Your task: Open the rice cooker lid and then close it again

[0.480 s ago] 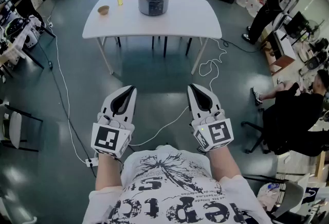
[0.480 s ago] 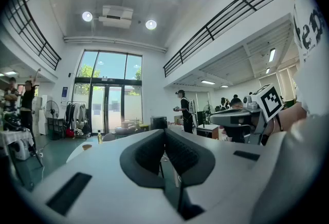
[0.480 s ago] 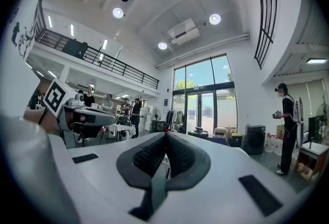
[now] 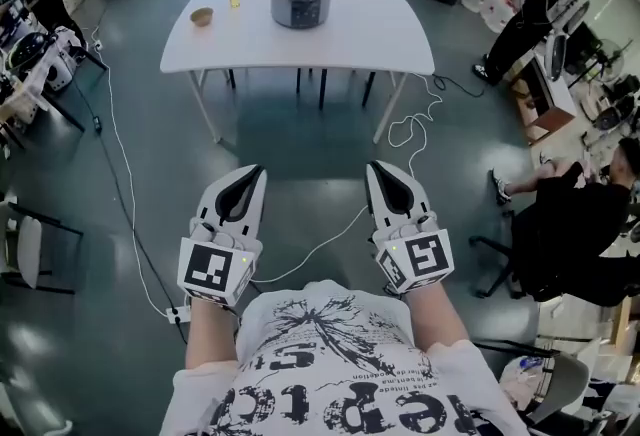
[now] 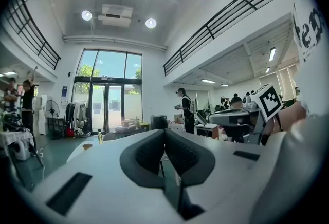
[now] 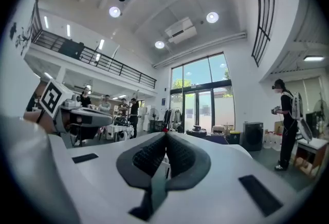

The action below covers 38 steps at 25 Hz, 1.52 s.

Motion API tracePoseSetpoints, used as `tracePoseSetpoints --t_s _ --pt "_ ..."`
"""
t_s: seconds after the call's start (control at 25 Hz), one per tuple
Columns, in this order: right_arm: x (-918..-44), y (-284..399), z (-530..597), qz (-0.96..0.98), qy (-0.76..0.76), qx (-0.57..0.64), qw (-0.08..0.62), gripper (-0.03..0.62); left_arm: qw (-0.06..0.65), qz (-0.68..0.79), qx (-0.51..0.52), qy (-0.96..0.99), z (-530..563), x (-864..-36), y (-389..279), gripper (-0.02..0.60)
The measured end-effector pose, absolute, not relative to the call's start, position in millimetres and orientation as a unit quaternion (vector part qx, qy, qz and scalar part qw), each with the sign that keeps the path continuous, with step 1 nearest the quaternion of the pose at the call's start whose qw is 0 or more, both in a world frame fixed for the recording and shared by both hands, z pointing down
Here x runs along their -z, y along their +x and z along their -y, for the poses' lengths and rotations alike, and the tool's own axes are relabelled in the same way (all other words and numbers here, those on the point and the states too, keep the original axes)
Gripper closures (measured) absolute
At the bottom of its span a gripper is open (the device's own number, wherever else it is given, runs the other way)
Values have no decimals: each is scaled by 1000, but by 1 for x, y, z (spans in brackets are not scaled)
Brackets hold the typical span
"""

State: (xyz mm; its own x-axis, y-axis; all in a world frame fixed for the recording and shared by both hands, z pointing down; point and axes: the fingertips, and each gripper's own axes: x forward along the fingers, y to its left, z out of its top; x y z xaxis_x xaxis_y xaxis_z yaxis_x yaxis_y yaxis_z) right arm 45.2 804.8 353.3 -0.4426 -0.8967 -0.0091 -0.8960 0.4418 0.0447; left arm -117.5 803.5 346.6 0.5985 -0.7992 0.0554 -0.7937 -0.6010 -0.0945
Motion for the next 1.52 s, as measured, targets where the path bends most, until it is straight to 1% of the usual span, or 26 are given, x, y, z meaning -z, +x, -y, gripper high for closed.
tracePoseSetpoints --t_s 0.08,0.12,0.16,0.2,0.24,0.32,0.4,0.6,0.84,1.0,1.2,1.4,1.52 --pt "-351 50 -799 840 542 4 -20 580 29 -442 44 -895 -801 -347 -117 568" --pt "-350 49 -796 843 537 -2 -31 555 27 -441 45 -896 -800 -348 -116 568" --pt "-350 45 -792 851 524 -3 -39 383 25 -441 46 -896 -797 -350 -116 568" --pt "-350 39 -787 859 510 1 -44 149 24 -442 45 -896 -794 -352 -116 568" --pt "-352 35 -783 865 499 8 -41 35 23 -443 45 -895 -790 -353 -116 568" --pt "-357 30 -772 869 494 27 -20 -4 20 -446 44 -894 -780 -357 -116 568" --pt "-360 30 -758 867 498 32 -9 -4 12 -450 45 -892 -770 -362 -117 568" --pt "-370 33 -709 876 482 8 -18 -4 6 -472 57 -880 -734 -374 -120 568" --pt "-383 37 -615 897 443 2 -21 -3 27 -506 47 -861 -654 -373 -108 568" --pt "-378 54 -501 907 420 -2 -21 -3 31 -525 44 -849 -550 -364 -83 568" --pt "-333 99 -343 916 401 -5 -9 -3 42 -533 44 -844 -399 -312 -26 568" --pt "-343 121 -219 921 389 -8 1 -3 39 -542 19 -840 -280 -316 -1 568" --pt "-350 126 -164 925 380 -13 11 -3 38 -548 26 -835 -229 -324 8 568"
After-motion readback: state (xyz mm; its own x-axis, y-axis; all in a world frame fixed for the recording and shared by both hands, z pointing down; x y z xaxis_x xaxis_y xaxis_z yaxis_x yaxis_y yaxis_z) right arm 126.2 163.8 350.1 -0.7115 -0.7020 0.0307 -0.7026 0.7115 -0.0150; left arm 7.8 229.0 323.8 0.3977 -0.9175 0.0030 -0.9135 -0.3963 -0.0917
